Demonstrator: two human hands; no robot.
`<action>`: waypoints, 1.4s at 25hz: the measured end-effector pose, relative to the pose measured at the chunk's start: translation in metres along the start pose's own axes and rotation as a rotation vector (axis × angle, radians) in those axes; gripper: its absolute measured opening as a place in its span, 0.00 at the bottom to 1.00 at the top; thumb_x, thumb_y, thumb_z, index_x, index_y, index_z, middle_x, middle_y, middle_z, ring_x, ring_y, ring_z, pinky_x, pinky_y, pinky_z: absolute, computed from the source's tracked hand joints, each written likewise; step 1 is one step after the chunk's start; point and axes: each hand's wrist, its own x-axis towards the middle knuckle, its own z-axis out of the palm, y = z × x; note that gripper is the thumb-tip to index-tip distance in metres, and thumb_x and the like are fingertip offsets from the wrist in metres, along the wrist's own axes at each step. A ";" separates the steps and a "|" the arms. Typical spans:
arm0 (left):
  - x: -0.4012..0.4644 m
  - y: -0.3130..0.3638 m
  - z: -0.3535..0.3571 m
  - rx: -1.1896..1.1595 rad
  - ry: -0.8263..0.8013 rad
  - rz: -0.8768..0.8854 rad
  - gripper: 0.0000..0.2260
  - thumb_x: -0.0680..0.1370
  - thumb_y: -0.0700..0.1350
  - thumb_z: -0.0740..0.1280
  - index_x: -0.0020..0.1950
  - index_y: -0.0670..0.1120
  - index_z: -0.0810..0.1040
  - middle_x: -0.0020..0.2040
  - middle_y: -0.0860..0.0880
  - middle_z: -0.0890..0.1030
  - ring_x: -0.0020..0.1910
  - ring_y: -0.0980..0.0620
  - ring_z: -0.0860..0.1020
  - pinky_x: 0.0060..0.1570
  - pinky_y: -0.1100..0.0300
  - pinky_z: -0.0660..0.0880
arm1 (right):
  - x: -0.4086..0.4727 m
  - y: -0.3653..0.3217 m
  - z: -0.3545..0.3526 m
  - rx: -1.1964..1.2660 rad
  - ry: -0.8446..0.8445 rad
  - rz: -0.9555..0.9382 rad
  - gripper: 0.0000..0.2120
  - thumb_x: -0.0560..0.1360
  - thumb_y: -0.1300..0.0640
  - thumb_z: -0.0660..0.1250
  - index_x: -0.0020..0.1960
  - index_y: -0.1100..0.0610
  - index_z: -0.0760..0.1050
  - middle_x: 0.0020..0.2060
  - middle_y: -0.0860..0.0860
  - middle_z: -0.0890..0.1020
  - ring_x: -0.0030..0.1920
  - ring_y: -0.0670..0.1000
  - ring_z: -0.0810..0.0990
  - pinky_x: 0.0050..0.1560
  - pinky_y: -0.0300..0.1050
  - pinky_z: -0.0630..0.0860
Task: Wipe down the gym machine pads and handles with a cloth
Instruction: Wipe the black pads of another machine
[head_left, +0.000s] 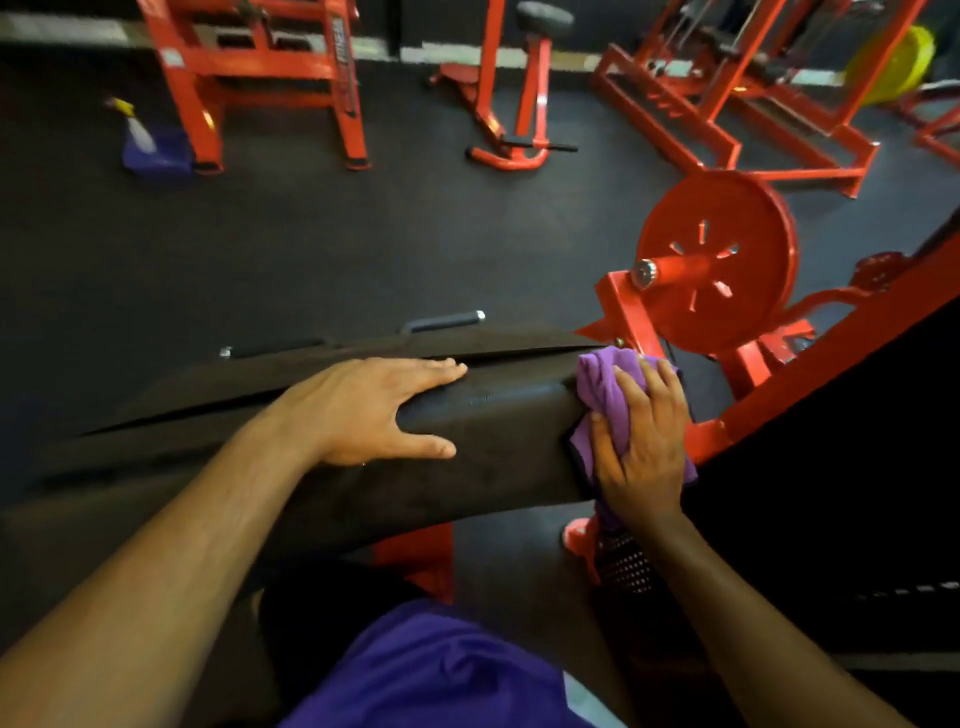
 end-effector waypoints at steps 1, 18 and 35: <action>-0.002 0.002 -0.002 0.021 -0.003 -0.006 0.41 0.72 0.78 0.60 0.81 0.68 0.52 0.80 0.69 0.58 0.78 0.64 0.61 0.75 0.58 0.62 | -0.001 0.001 0.000 -0.007 0.005 -0.007 0.24 0.79 0.49 0.63 0.71 0.60 0.71 0.73 0.62 0.69 0.76 0.65 0.63 0.76 0.63 0.58; -0.040 0.047 0.083 0.578 0.581 -0.244 0.29 0.87 0.55 0.50 0.83 0.40 0.57 0.83 0.42 0.59 0.81 0.45 0.62 0.80 0.44 0.57 | 0.000 -0.026 0.015 0.015 0.092 -0.075 0.23 0.76 0.54 0.67 0.70 0.56 0.73 0.69 0.57 0.75 0.71 0.62 0.70 0.69 0.66 0.66; -0.043 0.055 0.079 0.366 0.674 -0.268 0.29 0.84 0.57 0.57 0.82 0.45 0.62 0.82 0.45 0.64 0.79 0.47 0.66 0.79 0.44 0.59 | -0.014 -0.027 -0.029 0.464 -0.199 -0.055 0.18 0.80 0.62 0.63 0.69 0.61 0.75 0.70 0.56 0.74 0.73 0.54 0.69 0.74 0.51 0.65</action>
